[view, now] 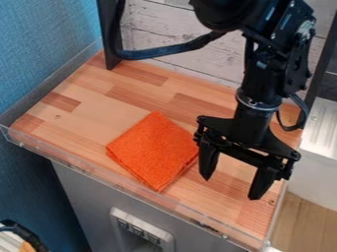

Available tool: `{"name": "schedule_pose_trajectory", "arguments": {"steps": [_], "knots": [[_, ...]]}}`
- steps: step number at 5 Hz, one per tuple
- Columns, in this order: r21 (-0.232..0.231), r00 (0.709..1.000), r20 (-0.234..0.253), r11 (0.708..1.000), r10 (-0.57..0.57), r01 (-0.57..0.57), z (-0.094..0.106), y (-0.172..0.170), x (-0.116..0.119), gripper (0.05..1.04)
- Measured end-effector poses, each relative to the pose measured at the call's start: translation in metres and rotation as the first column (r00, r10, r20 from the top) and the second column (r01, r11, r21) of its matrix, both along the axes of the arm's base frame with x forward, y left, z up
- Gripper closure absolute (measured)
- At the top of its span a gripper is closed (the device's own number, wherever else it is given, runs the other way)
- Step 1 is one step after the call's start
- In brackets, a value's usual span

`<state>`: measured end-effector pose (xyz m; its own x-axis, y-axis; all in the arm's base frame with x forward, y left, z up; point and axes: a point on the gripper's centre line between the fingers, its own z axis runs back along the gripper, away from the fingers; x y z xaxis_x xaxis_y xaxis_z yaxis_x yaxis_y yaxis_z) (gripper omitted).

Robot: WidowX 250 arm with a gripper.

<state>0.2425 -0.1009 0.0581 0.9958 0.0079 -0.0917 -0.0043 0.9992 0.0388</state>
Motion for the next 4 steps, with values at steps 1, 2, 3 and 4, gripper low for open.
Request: {"name": "schedule_pose_trajectory", "arguments": {"steps": [1, 2, 3, 4], "knots": [[-0.001, 1.0, -0.01, 1.0, -0.001, 0.001, -0.003, 0.011, 0.0, 0.086], [-0.013, 1.0, 0.005, 1.0, 0.001, 0.0, -0.004, 0.026, 0.008, 0.088], [-0.027, 0.999, 0.035, 1.0, -0.004, 0.005, -0.004, 0.043, 0.018, 0.09], [-0.045, 0.997, 0.079, 0.999, -0.001, 0.004, -0.004, 0.062, 0.029, 0.092]]}}
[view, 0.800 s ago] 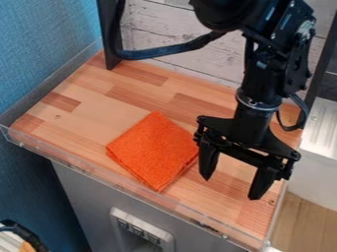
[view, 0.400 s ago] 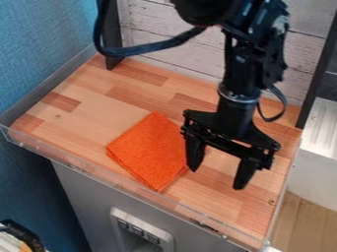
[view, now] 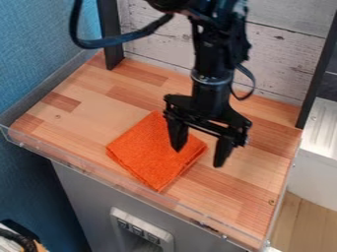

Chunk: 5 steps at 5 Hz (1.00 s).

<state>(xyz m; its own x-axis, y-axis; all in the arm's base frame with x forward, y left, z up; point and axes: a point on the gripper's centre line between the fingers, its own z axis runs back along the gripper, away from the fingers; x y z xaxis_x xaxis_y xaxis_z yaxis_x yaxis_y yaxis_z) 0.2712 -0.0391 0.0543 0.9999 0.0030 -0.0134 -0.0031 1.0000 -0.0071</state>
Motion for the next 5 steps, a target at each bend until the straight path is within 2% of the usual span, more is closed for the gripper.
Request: {"name": "schedule_pose_trajectory", "arguments": {"steps": [3, 5], "knots": [[-0.008, 0.995, 0.096, 1.0, 0.003, -0.002, 0.005, 0.042, 0.023, 0.086], [0.015, 0.998, 0.062, 1.0, 0.003, -0.004, -0.005, 0.052, 0.028, 0.086]]}}
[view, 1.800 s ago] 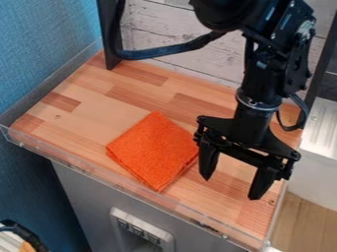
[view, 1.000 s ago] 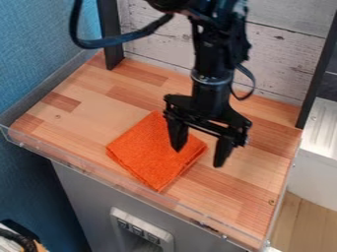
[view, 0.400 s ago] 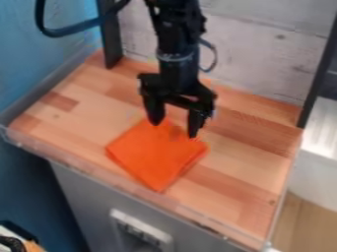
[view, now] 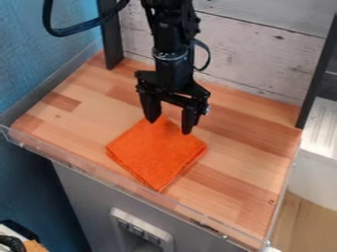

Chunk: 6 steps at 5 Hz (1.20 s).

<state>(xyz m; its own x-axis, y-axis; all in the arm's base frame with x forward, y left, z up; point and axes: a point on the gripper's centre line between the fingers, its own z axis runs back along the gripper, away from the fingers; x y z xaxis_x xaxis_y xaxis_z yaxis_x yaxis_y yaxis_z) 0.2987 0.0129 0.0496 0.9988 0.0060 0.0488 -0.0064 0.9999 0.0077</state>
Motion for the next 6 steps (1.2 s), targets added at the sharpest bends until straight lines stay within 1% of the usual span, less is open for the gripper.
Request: {"name": "schedule_pose_trajectory", "arguments": {"steps": [1, 2, 3, 4, 5, 6], "knots": [[0.01, 1.0, -0.03, 1.0, -0.004, 0.005, -0.003, 0.004, -0.001, 0.087], [0.015, 0.999, -0.053, 1.0, -0.007, 0.008, -0.006, 0.01, -0.003, 0.133], [0.014, 0.998, -0.066, 1.0, -0.018, 0.019, -0.009, 0.01, -0.004, 0.418], [0.013, 0.998, -0.066, 1.0, -0.011, 0.012, -0.016, 0.01, -0.005, 0.721], [0.003, 0.998, -0.063, 1.0, -0.009, 0.009, -0.021, 0.008, -0.007, 0.933], [-0.009, 0.998, -0.059, 1.0, -0.008, 0.007, -0.026, 0.006, -0.01, 1.019]]}}
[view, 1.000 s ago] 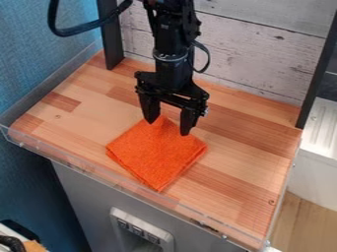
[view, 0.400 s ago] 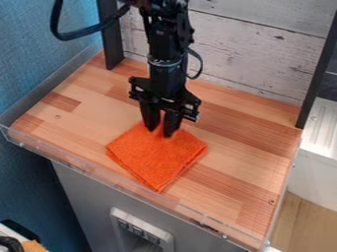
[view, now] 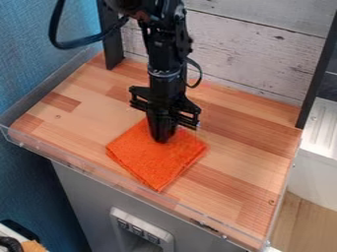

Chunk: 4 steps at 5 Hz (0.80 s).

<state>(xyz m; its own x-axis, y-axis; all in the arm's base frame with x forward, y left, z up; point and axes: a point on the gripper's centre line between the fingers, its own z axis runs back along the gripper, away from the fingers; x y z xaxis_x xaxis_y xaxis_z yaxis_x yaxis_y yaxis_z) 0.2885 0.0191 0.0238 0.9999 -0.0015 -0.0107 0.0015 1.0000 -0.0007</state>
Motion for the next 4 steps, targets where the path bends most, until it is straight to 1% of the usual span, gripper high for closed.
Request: {"name": "schedule_pose_trajectory", "arguments": {"steps": [1, 3, 4], "knots": [[-0.002, 1.0, 0.002, 1.0, 0.011, -0.011, -0.0049, 0.0016, -0.0042, 1.024], [-0.001, 0.999, 0.018, 1.0, 0.03, -0.03, -0.0072, 0.0016, -0.0036, 1.025], [0.001, 0.999, 0.014, 1.0, 0.029, -0.029, -0.0089, -0.0008, -0.0057, 1.025]]}}
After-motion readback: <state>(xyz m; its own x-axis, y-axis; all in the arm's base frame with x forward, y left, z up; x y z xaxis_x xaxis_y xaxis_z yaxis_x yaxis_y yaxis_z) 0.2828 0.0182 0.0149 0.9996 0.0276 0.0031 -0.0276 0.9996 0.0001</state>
